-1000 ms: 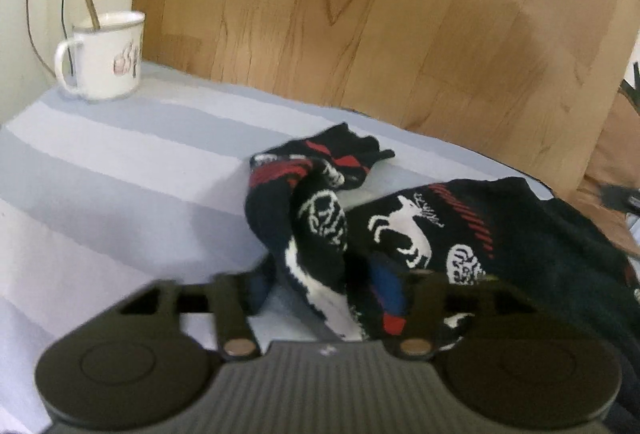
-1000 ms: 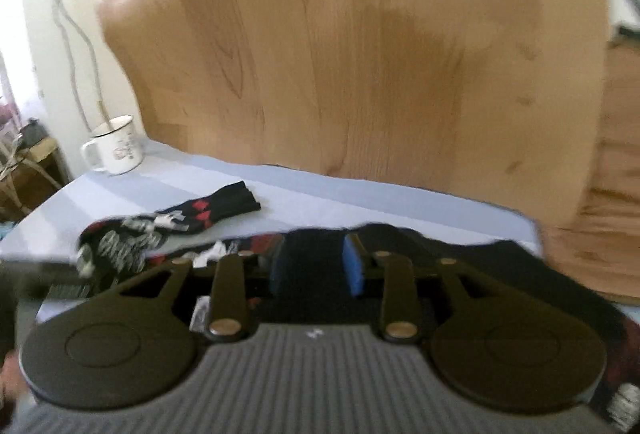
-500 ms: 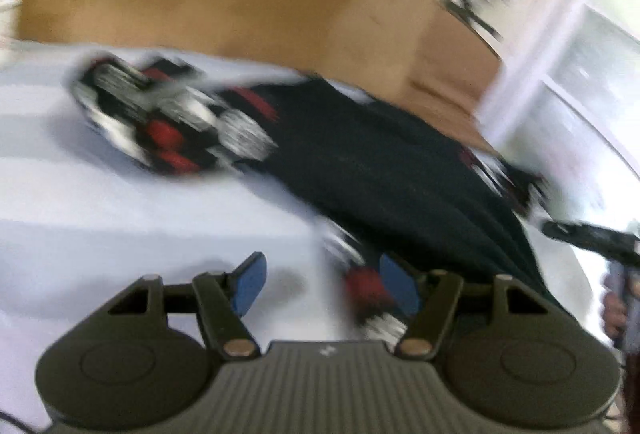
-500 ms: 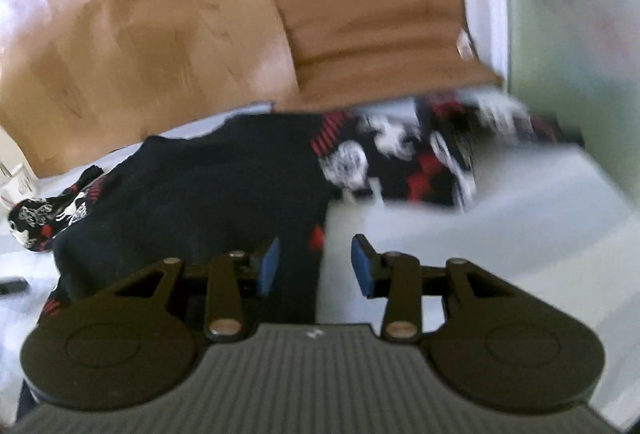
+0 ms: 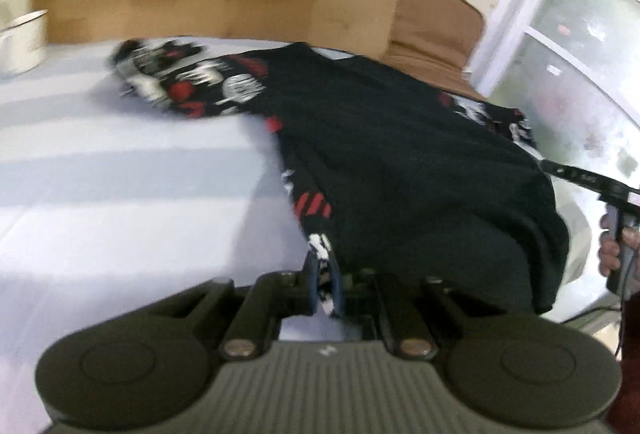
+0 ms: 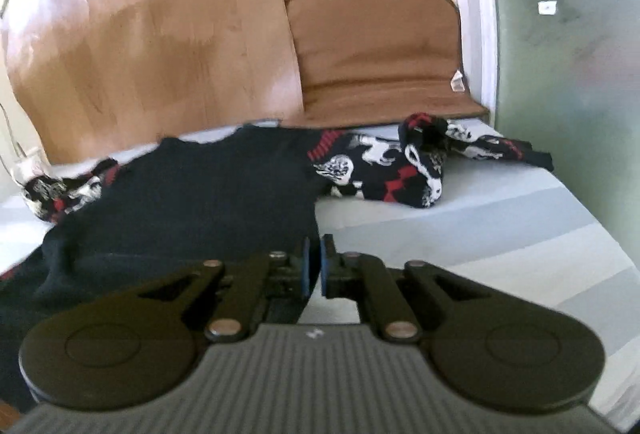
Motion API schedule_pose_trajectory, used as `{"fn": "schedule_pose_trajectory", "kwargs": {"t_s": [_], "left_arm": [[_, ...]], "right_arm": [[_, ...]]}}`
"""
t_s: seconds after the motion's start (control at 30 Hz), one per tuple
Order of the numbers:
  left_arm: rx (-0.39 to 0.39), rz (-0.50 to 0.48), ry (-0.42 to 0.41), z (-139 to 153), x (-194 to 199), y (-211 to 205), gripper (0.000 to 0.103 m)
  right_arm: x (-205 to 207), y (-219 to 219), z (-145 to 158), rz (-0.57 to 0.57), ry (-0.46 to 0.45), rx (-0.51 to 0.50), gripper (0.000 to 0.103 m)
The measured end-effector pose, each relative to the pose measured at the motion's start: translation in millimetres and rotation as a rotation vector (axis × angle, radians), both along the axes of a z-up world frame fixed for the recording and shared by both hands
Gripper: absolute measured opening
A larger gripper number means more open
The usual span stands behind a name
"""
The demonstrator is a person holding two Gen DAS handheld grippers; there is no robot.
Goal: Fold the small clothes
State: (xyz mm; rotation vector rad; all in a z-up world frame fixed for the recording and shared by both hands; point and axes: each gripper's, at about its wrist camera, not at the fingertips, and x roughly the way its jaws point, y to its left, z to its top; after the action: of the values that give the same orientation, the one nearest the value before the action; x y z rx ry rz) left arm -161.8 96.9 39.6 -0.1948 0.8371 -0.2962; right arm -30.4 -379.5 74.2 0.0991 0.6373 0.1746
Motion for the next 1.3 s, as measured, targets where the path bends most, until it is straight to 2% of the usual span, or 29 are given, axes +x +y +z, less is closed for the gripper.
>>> {"fn": "schedule_pose_trajectory", "kwargs": {"t_s": [0.1,0.17,0.2,0.23,0.27,0.3,0.33,0.43,0.47,0.53,0.57,0.6,0.63,0.73,0.83,0.9,1.0,1.07,1.1,1.13,1.2,1.23,1.3], "left_arm": [[0.039,0.067,0.056,-12.7,-13.6,6.6,0.008],[0.015,0.088,0.082,-19.3,-21.0,9.7,0.013],[-0.002,0.083,0.088,-19.7,-23.7,9.3,0.027],[-0.013,0.074,0.079,-17.5,-27.0,7.3,0.038],[-0.018,0.064,0.06,-14.0,-31.4,3.6,0.059],[-0.02,0.051,0.037,-11.1,-33.2,-0.5,0.067],[-0.025,0.029,0.016,-7.3,-33.8,-5.5,0.068],[-0.052,-0.012,0.014,-7.0,-27.9,-22.7,0.075],[-0.059,-0.022,0.03,-10.2,-22.5,-28.2,0.074],[-0.057,-0.03,0.083,-21.5,-9.8,-38.4,0.058],[-0.062,-0.036,0.116,-27.9,-5.1,-41.8,0.031],[-0.073,-0.033,0.123,-30.1,-3.6,-44.2,0.019],[-0.088,-0.043,0.131,-29.5,-2.6,-45.1,0.016],[-0.116,-0.061,0.114,-14.7,-11.1,-38.7,0.014],[-0.166,-0.083,0.045,14.4,-40.2,-12.3,0.014],[-0.178,-0.081,0.033,23.6,-54.1,1.1,0.013],[-0.155,-0.064,0.096,11.6,-62.5,2.5,0.013],[-0.122,-0.042,0.172,-11.1,-61.1,1.2,0.013],[-0.119,-0.024,0.218,-22.8,-57.6,3.9,0.004],[-0.095,0.0,0.277,-36.4,-54.8,4.9,0.003],[-0.058,0.019,0.332,-49.5,-51.9,8.1,0.003],[-0.056,0.019,0.326,-47.9,-52.2,11.4,0.004],[-0.062,0.029,0.253,-29.0,-53.7,20.6,0.004]], "right_arm": [[-8.4,-0.6,-7.8,0.024,0.004,0.025,0.016],[-15.0,-8.6,-16.8,0.068,0.043,0.102,0.029],[-20.8,-11.7,-18.1,0.083,0.057,0.13,0.039],[-27.6,-12.8,-19.5,0.097,0.065,0.152,0.043],[-34.5,-15.0,-21.6,0.108,0.07,0.169,0.043],[-41.1,-17.3,-23.5,0.117,0.077,0.185,0.047],[-46.2,-20.1,-24.2,0.124,0.086,0.204,0.052],[-62.0,-25.7,-33.9,0.145,0.116,0.297,0.057],[-67.0,-23.1,-37.7,0.151,0.127,0.324,0.057],[-70.9,-16.6,-45.9,0.166,0.147,0.361,0.056],[-70.6,-10.7,-50.7,0.176,0.155,0.362,0.055],[-72.5,-5.0,-52.1,0.184,0.131,0.35,0.044],[-74.2,-2.1,-51.7,0.203,0.131,0.346,0.014],[-71.8,-1.0,-44.0,0.204,0.121,0.342,0.012],[-75.3,-22.3,-12.0,0.169,0.045,0.364,0.012],[-76.1,-34.4,2.2,0.16,0.049,0.385,0.012],[-77.1,-34.1,6.4,0.19,0.108,0.367,0.012],[-75.6,-25.4,-2.7,0.206,0.172,0.31,0.012],[-73.4,-20.5,-11.0,0.201,0.209,0.265,0.013],[-69.5,-18.0,-20.1,0.196,0.252,0.236,0.015],[-63.0,-20.1,-32.0,0.173,0.302,0.209,0.022],[-60.8,-24.7,-31.9,0.174,0.298,0.229,0.023],[-58.5,-35.9,-19.8,0.152,0.237,0.246,0.027]]}}
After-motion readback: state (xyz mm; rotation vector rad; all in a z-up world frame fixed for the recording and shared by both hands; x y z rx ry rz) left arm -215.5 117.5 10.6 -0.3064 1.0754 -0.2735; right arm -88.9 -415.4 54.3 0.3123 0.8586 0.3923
